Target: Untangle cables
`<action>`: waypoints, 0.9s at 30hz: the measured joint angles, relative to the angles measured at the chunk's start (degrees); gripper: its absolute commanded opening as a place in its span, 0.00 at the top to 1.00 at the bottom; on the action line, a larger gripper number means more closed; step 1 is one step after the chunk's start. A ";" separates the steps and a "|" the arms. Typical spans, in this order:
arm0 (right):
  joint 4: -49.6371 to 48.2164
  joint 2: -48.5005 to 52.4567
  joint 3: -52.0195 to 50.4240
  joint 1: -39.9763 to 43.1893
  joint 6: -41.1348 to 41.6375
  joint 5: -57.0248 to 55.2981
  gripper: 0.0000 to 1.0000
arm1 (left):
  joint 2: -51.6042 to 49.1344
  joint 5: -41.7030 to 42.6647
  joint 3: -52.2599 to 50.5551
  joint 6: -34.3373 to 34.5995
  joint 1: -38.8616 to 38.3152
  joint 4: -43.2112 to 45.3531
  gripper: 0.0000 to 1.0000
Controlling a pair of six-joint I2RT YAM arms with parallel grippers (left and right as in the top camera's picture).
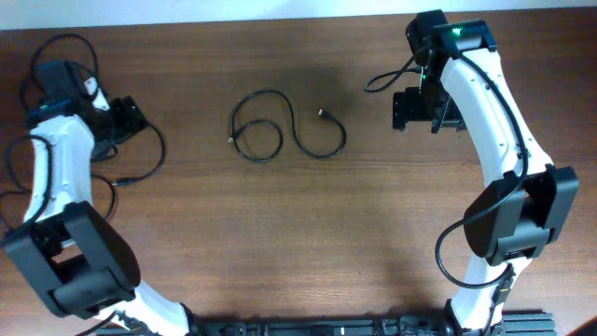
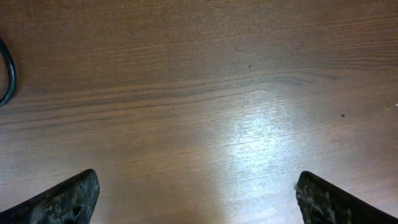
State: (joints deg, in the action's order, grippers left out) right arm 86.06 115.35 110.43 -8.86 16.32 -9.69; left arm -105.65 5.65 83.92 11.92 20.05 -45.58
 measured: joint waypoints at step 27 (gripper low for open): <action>0.00 0.00 0.00 0.00 -0.02 0.00 0.01 | -7.30 -6.56 -12.63 -9.57 -4.90 14.99 0.66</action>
State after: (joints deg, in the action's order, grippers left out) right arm 86.06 115.35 110.43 -8.86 16.29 -9.69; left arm -112.95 -0.91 71.29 2.35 15.16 -30.59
